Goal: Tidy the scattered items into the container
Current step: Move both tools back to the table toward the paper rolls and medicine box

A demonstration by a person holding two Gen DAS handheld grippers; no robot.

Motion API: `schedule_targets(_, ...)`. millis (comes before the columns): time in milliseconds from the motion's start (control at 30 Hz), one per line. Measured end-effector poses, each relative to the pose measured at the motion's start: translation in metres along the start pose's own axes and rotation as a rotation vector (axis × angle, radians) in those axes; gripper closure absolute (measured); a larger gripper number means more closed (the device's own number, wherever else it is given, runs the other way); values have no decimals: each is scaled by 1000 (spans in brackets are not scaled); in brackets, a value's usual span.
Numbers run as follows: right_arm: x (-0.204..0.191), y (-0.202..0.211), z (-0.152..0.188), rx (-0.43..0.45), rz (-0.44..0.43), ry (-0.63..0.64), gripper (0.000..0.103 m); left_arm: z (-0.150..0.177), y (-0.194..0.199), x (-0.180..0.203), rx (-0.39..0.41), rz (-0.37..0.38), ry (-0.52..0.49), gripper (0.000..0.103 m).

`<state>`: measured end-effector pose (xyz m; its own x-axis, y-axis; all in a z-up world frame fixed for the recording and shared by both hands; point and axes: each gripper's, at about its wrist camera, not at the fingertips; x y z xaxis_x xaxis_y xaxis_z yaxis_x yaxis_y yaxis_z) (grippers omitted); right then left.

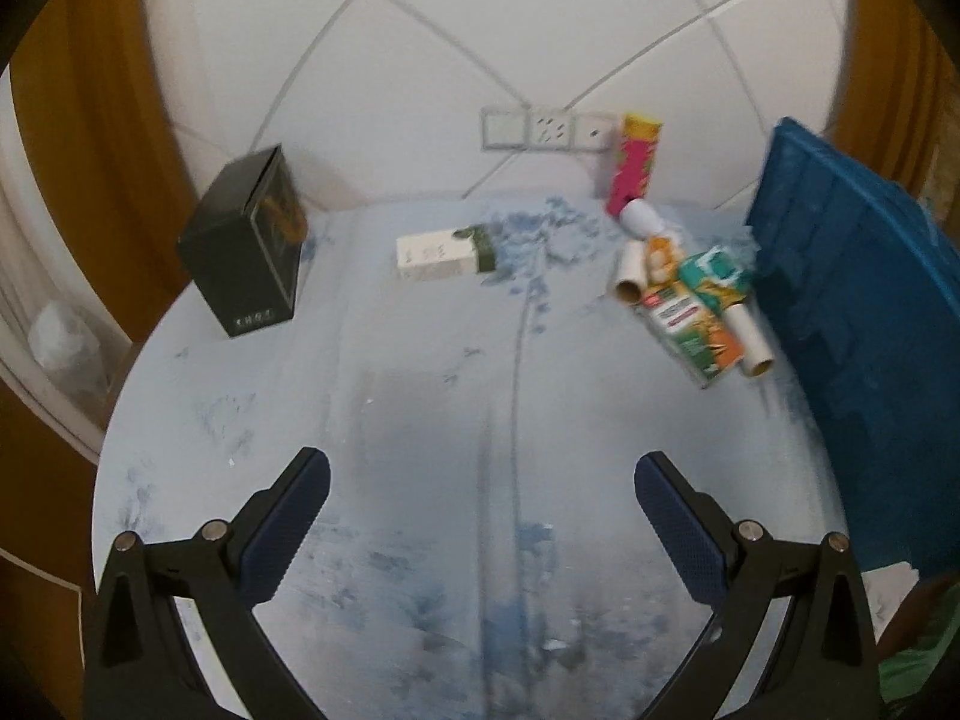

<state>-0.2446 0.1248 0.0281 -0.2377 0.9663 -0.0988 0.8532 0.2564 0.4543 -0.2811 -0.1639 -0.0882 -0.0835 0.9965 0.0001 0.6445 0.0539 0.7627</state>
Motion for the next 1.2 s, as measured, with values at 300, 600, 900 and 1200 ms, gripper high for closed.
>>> schedule_targets(300, 20, -135, 34, -251, 25, -59, 0, -26, -90, -30, -114, -36, 50, 0)
schedule_targets(600, 71, -269, 65, -443, 61, -107, 0, -88, -203, 19, -159, 45, -57, 14)
schedule_targets(900, 105, -349, 87, -480, 41, -104, 0, -136, -317, 138, -166, 156, -246, 14)
schedule_targets(1200, 125, -370, 106, -496, 22, -85, 0, -138, -388, 205, -225, 205, -352, 15)
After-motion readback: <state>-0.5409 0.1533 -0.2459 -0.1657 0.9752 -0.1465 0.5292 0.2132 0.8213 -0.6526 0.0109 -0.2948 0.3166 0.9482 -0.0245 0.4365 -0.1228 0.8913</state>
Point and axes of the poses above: each gripper's, at about its wrist camera, not at the fingertips, and y roughly against the way its jaws point, x to its right, z to its underside, and after that the axes turned 3 degrees about x, right-handed
